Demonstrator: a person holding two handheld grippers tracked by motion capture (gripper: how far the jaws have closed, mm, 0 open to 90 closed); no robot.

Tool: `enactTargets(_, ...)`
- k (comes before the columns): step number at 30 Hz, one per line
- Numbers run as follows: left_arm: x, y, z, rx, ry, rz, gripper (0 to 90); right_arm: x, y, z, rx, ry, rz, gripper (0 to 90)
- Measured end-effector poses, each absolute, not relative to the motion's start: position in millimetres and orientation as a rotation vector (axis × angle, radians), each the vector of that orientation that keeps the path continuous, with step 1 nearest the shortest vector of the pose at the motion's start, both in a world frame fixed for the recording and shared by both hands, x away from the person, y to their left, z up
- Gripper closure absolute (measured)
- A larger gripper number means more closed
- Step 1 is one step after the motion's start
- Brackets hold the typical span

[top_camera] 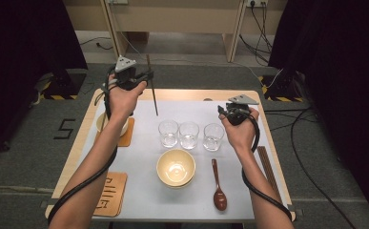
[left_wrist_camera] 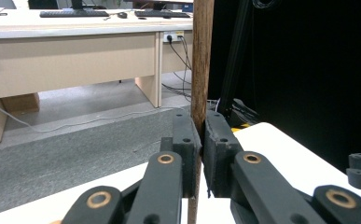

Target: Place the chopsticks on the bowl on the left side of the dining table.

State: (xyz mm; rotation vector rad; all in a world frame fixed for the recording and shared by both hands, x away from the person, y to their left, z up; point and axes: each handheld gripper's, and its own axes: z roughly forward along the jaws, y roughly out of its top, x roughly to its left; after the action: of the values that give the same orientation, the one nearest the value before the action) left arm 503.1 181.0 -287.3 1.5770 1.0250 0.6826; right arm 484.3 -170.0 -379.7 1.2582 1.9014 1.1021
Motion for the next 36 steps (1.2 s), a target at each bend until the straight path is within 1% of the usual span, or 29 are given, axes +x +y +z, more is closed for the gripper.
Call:
enactTargets(18, 484.9, 197.3, -288.6, 1.571, 1.053, 0.704, 83.4, 470.5, -204.9, -394.3, 1.321, 1.895, 1.054, 63.4)
enactTargets(36, 470.0, 203.9, -291.2, 1.577, 1.050, 0.718, 83.5, 457.5, -218.7, -406.9, 1.344, 1.877, 1.035, 63.3)
